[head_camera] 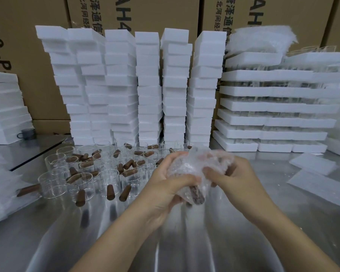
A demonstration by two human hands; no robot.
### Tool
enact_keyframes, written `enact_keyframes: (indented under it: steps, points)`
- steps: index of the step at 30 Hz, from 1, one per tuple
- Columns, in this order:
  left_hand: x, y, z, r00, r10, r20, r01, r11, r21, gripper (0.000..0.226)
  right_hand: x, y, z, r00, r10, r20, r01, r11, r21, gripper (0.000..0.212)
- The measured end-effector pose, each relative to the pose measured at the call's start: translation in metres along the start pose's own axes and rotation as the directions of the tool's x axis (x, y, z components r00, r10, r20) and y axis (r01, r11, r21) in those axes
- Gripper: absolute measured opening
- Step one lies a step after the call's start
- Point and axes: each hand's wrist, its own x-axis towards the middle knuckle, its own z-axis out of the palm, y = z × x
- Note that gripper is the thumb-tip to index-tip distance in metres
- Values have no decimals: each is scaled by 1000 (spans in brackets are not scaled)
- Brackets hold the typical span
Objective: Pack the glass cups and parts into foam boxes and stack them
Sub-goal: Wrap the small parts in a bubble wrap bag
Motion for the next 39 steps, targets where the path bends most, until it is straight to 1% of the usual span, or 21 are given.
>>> enact_keyframes:
  steps: [3, 6, 8, 9, 10, 13, 15, 16, 17, 20, 22, 23, 24, 26, 28, 30, 32, 33, 35, 37, 39]
  points:
    - [-1, 3, -5, 1000, 20, -13, -19, 995, 97, 67, 1, -3, 4, 994, -12, -113, 22, 996, 85, 39]
    - [-2, 3, -7, 999, 51, -13, -49, 989, 142, 67, -2, 1, 13, 987, -40, -153, 51, 996, 70, 35]
    - [-1, 0, -7, 997, 80, -4, -78, 980, 183, 68, -4, 4, 16, 993, -102, -51, 96, 989, -110, 12]
    - [-1, -2, -7, 995, 98, -7, -95, 974, 207, 69, -5, 6, 18, 995, -103, 15, 103, 967, -232, 11]
    - [0, -3, -8, 992, 127, -14, -120, 963, 240, 69, -6, 7, 18, 994, -78, 71, 97, 944, -315, 22]
    - [0, -4, -9, 971, 237, 3, -212, 865, 455, 69, -11, 3, 18, 971, 83, 224, -20, 963, -268, 39]
    - [-1, -4, -7, 968, 250, 39, -230, 806, 546, 69, -15, 2, 16, 955, 223, 196, -182, 961, -207, 47]
    - [-1, -5, -6, 968, 247, 50, -234, 810, 538, 68, -15, 2, 16, 952, 269, 149, -245, 956, -163, 44]
    - [-1, -5, -6, 966, 252, 59, -246, 823, 512, 68, -12, 4, 16, 963, 243, 113, -228, 964, -134, 41]
    - [1, -5, -8, 962, 272, -1, -249, 880, 404, 67, -4, 3, 17, 998, 25, -55, -26, 1000, -6, 17]
    - [1, -3, -10, 960, 275, -54, -236, 898, 371, 67, -2, 0, 14, 981, -43, -188, 46, 999, 11, 15]
    - [1, -2, -10, 959, 275, -60, -233, 894, 384, 67, -2, 0, 11, 982, -69, -176, 69, 998, -6, 12]
    - [1, -2, -11, 960, 275, -51, -232, 885, 403, 68, -4, -1, 11, 994, -61, -95, 60, 998, -19, 11]
    - [0, -2, -9, 962, 275, -5, -246, 870, 427, 67, -11, -1, 16, 981, -7, 192, 18, 998, -53, 29]
    - [1, -4, -8, 963, 269, 25, -251, 859, 446, 68, -16, -3, 22, 945, 9, 327, 18, 997, -78, 33]
    - [2, -4, -8, 964, 266, 25, -251, 866, 433, 68, -15, -1, 23, 954, -38, 299, 68, 993, -93, 29]
    - [1, -5, -5, 958, 285, -16, -256, 882, 395, 68, -12, 1, 20, 990, -54, 133, 69, 991, -113, 9]
    - [0, -6, -3, 954, 294, -48, -259, 898, 357, 68, -10, 3, 17, 997, -52, 60, 60, 987, -146, 13]
    - [-2, -7, 0, 956, 263, -131, -228, 945, 234, 69, -10, 5, 17, 996, 10, 87, 5, 987, -164, 30]
    - [-3, -9, 1, 980, 163, -110, -158, 986, 54, 70, -10, 4, 20, 982, 55, 179, -44, 997, -65, 35]
    - [-3, -9, 4, 996, 67, -56, -73, 991, -116, 77, -7, 1, 18, 996, 43, 79, -44, 999, 3, 28]
